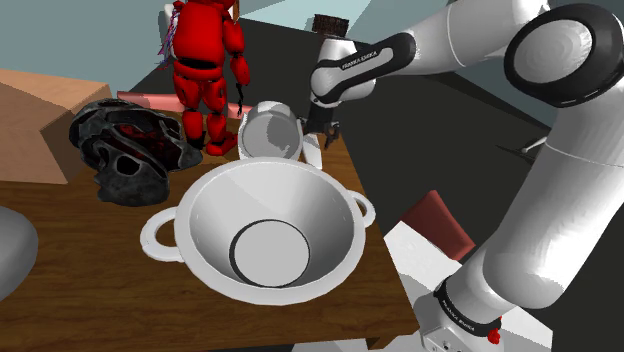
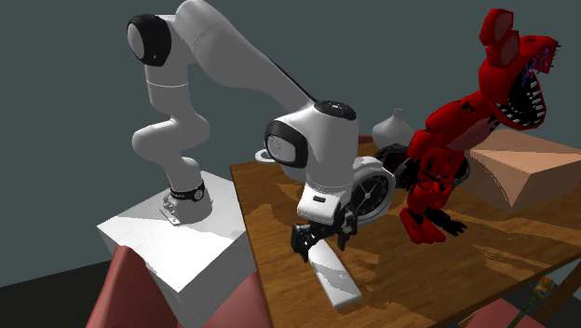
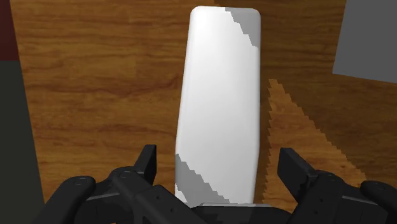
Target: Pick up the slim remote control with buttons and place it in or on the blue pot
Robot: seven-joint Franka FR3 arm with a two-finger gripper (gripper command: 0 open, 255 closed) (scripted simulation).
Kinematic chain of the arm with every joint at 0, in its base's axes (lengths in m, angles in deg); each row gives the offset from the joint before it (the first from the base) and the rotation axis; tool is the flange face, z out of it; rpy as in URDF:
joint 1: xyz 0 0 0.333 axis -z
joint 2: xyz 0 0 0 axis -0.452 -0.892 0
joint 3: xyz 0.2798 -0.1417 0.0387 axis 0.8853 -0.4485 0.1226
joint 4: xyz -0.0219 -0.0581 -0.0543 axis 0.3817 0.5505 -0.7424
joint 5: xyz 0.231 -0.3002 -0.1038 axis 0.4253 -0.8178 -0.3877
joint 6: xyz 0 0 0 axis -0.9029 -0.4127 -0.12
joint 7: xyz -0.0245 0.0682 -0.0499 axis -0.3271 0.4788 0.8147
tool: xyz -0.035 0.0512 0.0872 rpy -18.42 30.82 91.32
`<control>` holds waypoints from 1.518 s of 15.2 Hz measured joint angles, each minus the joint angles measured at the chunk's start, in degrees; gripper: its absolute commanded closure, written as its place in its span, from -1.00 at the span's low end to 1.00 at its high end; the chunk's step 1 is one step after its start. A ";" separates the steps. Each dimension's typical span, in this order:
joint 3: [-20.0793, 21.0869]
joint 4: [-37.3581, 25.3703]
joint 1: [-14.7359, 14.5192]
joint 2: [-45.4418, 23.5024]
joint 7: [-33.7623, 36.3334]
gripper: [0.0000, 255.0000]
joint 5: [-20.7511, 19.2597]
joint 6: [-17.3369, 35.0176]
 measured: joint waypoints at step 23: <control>0.01 0.34 0.00 -1.10 0.03 1.00 0.04 1.45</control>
